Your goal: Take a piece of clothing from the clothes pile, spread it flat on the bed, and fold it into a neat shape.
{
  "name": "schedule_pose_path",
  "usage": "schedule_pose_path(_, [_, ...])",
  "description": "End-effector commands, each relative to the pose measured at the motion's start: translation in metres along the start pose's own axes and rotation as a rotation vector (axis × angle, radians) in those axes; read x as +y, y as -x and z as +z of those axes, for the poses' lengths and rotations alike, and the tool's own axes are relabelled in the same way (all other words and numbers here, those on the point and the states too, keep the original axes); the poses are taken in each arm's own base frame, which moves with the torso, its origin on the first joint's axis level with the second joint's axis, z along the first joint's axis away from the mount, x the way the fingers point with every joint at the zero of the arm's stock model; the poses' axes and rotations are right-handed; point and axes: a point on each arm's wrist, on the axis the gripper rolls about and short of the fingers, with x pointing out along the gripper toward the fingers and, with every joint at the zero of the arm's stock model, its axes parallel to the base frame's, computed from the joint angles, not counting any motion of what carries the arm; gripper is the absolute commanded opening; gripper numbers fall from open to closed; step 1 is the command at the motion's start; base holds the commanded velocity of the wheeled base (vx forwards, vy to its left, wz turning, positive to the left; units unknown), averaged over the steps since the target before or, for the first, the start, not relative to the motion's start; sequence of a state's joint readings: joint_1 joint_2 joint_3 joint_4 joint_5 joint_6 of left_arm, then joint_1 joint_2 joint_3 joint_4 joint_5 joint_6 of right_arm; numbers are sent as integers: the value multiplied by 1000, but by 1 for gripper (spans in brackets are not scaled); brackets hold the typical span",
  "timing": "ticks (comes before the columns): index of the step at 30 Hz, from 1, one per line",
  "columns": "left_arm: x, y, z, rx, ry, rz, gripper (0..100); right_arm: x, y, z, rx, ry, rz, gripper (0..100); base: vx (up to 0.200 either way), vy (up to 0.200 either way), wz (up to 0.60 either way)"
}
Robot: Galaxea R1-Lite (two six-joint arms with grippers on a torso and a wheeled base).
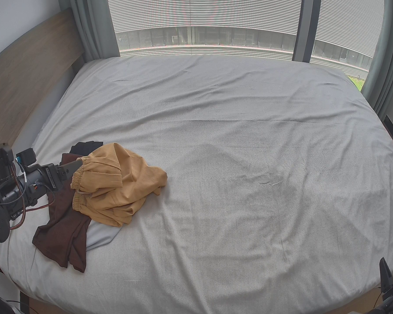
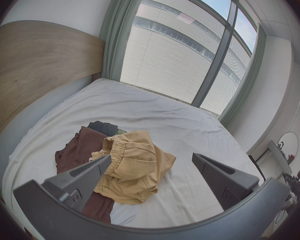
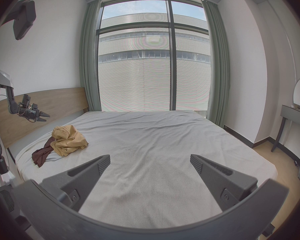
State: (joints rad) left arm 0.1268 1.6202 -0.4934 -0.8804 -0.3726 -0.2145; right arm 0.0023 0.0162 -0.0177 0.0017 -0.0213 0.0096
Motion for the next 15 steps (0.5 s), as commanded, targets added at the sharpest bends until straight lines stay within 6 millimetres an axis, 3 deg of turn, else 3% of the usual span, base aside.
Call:
schedule_pose_path(1, [13, -18, 0, 15, 11, 23, 100, 0, 0, -5, 4, -1, 0, 100, 0, 0, 0])
schedule_pose_path(15, [47, -47, -6, 68, 49, -14, 100, 0, 0, -5, 4, 2, 0, 100, 0, 0, 0])
